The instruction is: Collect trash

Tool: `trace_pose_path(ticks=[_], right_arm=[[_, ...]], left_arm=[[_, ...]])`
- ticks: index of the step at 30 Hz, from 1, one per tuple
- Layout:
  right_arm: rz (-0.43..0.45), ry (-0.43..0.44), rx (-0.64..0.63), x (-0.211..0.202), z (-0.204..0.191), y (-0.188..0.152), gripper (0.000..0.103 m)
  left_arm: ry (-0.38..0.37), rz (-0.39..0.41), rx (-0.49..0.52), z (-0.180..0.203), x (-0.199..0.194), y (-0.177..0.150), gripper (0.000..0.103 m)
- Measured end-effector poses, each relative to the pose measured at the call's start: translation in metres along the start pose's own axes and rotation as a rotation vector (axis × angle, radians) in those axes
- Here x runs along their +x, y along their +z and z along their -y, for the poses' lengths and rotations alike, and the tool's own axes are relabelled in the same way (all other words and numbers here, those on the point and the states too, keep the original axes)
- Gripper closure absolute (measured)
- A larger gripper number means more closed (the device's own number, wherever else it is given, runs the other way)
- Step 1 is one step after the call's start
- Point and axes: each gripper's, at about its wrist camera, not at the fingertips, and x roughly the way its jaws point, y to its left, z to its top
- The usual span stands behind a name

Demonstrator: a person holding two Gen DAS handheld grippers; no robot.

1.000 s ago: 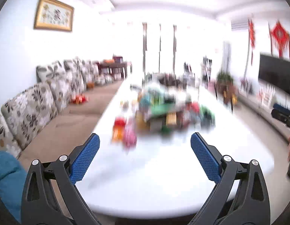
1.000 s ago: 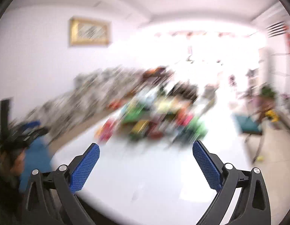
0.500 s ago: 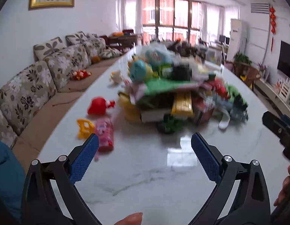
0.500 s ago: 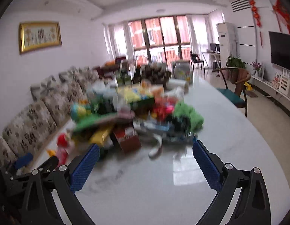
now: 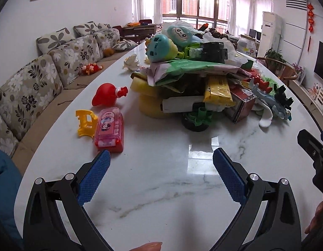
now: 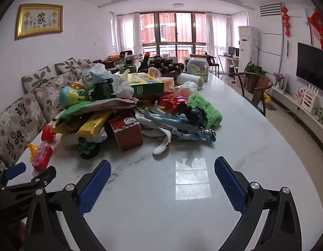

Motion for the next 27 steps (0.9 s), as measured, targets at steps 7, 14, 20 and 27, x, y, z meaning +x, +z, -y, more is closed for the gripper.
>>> trace_pose_path(ticks=[7,14,20,27], right_arm=[[0.001,-0.006,-0.002,-0.0032,0.0001,0.0003,0.005],[-0.015,-0.001,-0.005,-0.0055,0.0003,-0.0035,0.005],[-0.013,-0.003,-0.004,-0.0069,0.0021,-0.0044,0.005],[-0.019,-0.002,0.003,-0.0067,0.0042,-0.0058,0.005]], left_arm=[[0.002,-0.007,-0.008,-0.0013,0.0004,-0.0021,0.007],[0.006,-0.008,0.004,0.0012,-0.0004,-0.0042,0.007],[0.000,-0.007,0.003,0.0021,-0.0011,-0.0039,0.007],[0.001,-0.006,0.008,0.0038,-0.0009,-0.0045,0.007]])
